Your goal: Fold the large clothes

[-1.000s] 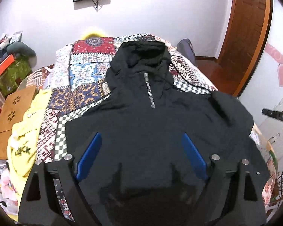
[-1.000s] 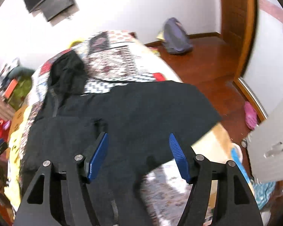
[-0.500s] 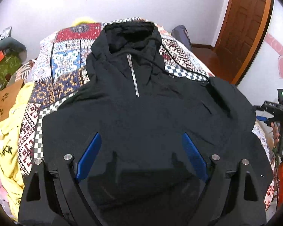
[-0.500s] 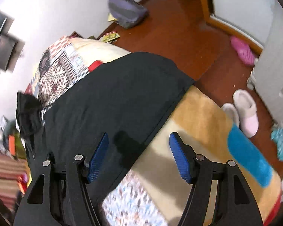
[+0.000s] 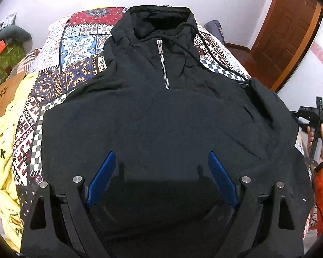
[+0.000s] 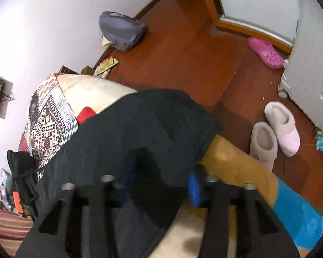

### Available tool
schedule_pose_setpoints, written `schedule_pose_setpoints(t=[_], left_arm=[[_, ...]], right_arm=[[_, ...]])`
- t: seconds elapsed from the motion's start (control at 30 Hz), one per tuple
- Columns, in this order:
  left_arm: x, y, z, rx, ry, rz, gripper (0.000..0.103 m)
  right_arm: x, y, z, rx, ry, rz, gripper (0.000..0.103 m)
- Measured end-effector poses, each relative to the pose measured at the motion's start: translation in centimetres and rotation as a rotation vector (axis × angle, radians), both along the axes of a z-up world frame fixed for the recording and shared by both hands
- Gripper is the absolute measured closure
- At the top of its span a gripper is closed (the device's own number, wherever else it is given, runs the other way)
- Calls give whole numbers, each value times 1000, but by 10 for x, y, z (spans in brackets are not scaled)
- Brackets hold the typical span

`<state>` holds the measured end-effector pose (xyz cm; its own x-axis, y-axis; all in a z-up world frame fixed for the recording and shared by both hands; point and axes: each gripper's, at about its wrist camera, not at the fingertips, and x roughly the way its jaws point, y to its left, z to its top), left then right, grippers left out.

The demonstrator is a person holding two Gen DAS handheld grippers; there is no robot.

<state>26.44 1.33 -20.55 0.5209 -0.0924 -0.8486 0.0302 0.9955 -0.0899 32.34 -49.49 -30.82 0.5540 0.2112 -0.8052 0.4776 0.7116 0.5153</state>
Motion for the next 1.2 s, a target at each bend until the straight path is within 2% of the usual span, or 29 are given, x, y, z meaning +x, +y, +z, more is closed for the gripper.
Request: schedule_pose_setpoints(t=[0.03,0.07,0.17,0.23,0.43,0.57,0.63,0.73,0.87,1.07,1.2], left_arm=[[-1,1,0,4,-1,1,15],[-2,2,0,10,-3,2,15],[-7,4,1,29,-13,5,15],[-12,5,3,30,-20,6,15],[-23,11,14,31,-52,9,15],[-32,17,26,36,-86,15,15],[-37,20,32,44,-106,17,15],[-46,22,38,62,-131,7,15],[-57,23,42,78,-144,-12,15],[-71,30,39,72,-142,-11,15],[-77,37,37,56,-133,1,15]], right_arm=[[0,2,5,-23,-14,22,90],[-1,7,14,-62,-33,59,92],[-6,19,43,-187,-88,118,94],[-10,28,68,-232,-135,147,95],[-23,69,149,-298,-319,257,96],[-39,122,199,-346,-444,393,96],[-46,148,213,-355,-481,460,96],[-57,191,219,-350,-510,577,96],[-70,244,205,-345,-498,721,96],[-76,311,160,-336,-402,888,96],[-78,348,123,-313,-296,966,96]])
